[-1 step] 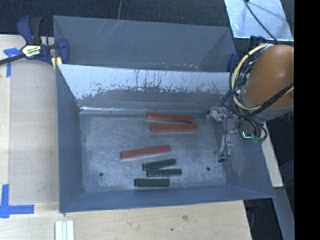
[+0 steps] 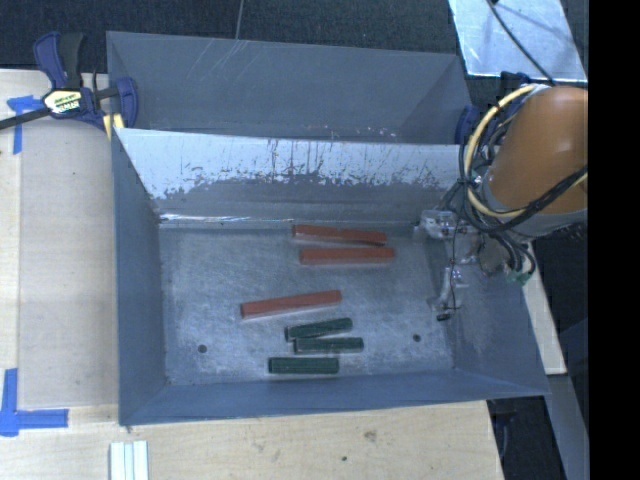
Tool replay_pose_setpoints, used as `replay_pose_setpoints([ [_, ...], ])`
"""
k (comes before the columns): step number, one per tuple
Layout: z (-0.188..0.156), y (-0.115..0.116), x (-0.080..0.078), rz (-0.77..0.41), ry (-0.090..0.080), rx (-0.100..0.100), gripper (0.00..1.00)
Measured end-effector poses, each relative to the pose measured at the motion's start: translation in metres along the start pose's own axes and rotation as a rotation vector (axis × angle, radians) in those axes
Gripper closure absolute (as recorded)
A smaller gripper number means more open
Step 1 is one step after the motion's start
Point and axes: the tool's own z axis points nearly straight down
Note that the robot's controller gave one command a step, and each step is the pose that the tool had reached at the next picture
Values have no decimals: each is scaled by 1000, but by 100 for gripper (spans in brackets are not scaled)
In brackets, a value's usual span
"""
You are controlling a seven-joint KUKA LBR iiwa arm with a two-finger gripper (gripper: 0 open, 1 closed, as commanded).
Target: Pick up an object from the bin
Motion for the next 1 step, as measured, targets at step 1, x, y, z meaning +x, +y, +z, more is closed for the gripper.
replay_pose_setpoints([
  [1, 30, 26, -58, -54, -6, 1, 0],
])
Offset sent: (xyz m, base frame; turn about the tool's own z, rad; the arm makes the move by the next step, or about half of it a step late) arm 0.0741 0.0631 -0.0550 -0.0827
